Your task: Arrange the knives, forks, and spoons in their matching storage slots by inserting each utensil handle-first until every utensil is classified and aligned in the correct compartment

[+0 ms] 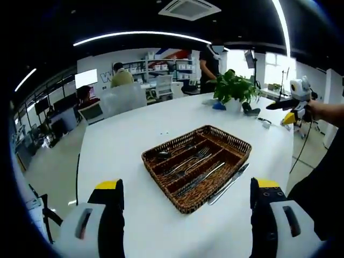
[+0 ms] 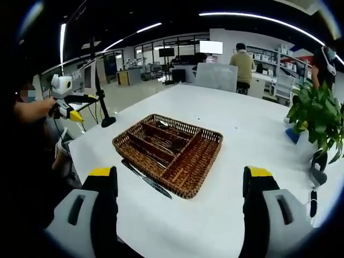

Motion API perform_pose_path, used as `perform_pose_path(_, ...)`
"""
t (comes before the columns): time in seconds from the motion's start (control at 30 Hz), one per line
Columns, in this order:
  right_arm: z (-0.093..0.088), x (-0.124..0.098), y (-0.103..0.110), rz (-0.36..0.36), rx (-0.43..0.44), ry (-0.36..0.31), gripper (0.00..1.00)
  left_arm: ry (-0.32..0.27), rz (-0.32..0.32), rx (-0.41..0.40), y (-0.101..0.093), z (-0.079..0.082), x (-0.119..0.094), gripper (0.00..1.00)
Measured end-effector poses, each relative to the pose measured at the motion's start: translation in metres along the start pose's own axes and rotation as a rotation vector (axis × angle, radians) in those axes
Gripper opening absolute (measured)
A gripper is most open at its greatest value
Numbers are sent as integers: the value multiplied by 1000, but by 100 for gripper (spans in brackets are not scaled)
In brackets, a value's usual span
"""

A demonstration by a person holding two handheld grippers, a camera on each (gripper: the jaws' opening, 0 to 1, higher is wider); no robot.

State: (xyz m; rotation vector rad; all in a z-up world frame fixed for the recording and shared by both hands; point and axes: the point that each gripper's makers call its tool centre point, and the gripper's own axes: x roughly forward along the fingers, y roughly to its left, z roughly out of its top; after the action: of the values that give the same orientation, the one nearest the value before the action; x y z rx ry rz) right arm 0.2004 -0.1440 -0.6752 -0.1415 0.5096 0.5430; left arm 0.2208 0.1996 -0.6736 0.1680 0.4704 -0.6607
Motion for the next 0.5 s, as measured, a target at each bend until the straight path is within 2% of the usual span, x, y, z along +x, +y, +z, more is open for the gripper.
perform_pose_path(0.1, 3, -1, -1, -3, 1, -10, 100, 1, -2, -10, -1, -4, -1, 99)
perform_pose_path(0.2, 4, 0, -3, -12, 0, -7, 100, 10, 7, -20, 6, -11, 0, 99)
perform_pose_path(0.5, 8, 5, -5, -17, -11, -6, 100, 10, 5, -27, 17, -13, -4, 99)
